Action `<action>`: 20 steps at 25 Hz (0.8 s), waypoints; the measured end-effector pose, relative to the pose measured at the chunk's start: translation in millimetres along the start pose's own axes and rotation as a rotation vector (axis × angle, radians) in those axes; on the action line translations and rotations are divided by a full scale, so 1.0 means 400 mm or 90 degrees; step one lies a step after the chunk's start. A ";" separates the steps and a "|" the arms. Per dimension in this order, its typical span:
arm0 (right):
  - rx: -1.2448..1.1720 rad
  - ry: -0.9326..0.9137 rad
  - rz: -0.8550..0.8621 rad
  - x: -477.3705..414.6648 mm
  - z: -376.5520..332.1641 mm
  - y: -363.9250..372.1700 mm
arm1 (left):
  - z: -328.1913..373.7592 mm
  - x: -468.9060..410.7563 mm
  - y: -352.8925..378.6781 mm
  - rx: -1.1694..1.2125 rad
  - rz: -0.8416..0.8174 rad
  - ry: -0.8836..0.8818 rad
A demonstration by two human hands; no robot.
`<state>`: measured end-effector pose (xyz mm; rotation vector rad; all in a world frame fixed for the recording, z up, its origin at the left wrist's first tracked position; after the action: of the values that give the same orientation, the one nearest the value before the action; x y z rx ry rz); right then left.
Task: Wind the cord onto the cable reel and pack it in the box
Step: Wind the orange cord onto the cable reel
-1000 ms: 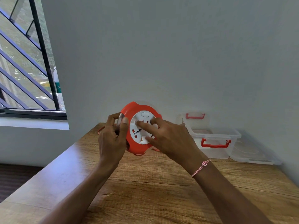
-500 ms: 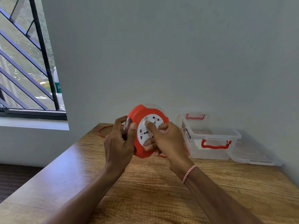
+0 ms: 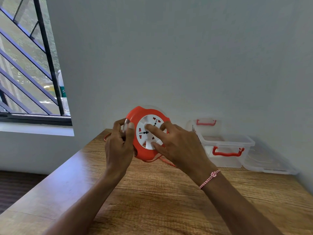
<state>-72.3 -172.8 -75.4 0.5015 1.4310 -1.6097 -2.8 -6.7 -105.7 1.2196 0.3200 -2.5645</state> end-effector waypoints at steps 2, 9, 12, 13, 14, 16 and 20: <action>0.029 0.014 0.013 0.004 -0.002 0.002 | 0.004 0.003 0.007 -0.002 -0.015 0.006; -0.125 0.164 0.026 0.015 0.023 -0.002 | 0.028 0.025 0.025 -0.004 -0.051 0.058; -0.349 0.422 -0.031 0.034 0.056 0.033 | 0.030 0.043 0.034 0.003 -0.042 0.063; -0.489 0.541 -0.037 0.050 0.069 0.056 | 0.033 0.050 0.037 0.002 -0.031 0.064; -0.663 0.658 -0.038 0.068 0.071 0.083 | 0.035 0.055 0.038 -0.006 -0.018 0.064; -0.959 0.826 -0.047 0.097 0.043 0.122 | 0.032 0.055 0.037 -0.022 0.001 0.057; -0.996 0.731 -0.136 0.074 0.032 0.107 | -0.010 0.035 0.020 -0.016 0.018 -0.023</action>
<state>-49.1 -192.0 -119.9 0.2452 3.0326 0.2355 -5.5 -15.0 -119.8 1.1593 0.3235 -2.5476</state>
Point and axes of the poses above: each hand's wrist, its own x-axis away from the middle knuckle, its own y-axis out of the palm, z = x × y, the point moved 8 cm from there along -x, towards the middle knuckle, and after that the axes turned 2 degrees about y, right-handed, at the moved point
